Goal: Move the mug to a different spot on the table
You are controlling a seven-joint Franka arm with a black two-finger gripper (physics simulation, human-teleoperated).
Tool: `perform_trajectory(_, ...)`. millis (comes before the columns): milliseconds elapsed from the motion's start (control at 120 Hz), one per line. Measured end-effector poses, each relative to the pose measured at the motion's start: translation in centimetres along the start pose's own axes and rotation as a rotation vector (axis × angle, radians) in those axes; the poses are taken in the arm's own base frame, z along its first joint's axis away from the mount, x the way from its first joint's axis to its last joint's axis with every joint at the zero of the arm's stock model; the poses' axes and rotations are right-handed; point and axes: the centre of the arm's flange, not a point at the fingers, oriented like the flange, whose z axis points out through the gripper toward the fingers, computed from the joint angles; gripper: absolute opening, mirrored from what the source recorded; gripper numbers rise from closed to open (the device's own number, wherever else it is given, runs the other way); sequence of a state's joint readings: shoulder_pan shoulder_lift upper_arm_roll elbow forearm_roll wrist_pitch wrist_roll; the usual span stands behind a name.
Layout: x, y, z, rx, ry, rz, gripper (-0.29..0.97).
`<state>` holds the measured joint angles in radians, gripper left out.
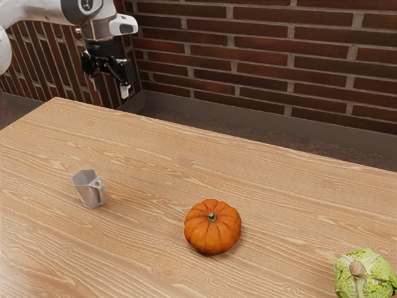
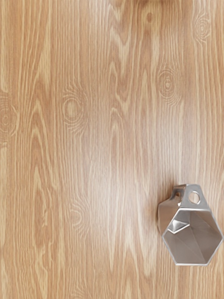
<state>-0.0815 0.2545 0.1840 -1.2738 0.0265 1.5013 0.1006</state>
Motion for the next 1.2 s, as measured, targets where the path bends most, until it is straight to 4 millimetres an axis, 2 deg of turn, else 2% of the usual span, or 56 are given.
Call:
perform_trajectory(117, 0.1, 0.1, 0.4, 0.000, -0.006, 0.004, 0.68)
perform_trajectory(200, 0.7, 0.1, 1.7, 0.002, -0.024, 0.006, 0.68)
perform_trajectory(300, 1.5, 0.3, 5.7, 0.001, -0.073, 0.011, 0.68)
perform_trajectory(433, 1.6, 0.6, 11.2, -0.006, -0.116, 0.017, 0.68)
perform_trajectory(542, 1.1, 0.6, 12.9, -0.010, -0.112, 0.020, 0.68)
perform_trajectory(633, 0.9, 0.7, 12.7, -0.028, -0.083, 0.003, 0.68)
perform_trajectory(733, 0.5, 1.3, 11.9, -0.073, -0.078, -0.163, 0.68)
perform_trajectory(833, 0.2, 2.1, 11.1, -0.111, -0.087, -0.408, 0.68)
perform_trajectory(1033, 0.0, 1.5, 11.5, -0.105, -0.138, -0.884, 0.68)
perform_trajectory(1083, -0.3, 1.3, 12.3, -0.096, -0.155, -0.978, 0.68)
perform_trajectory(1200, -1.5, 0.3, 15.8, -0.059, -0.180, -1.172, 0.68)
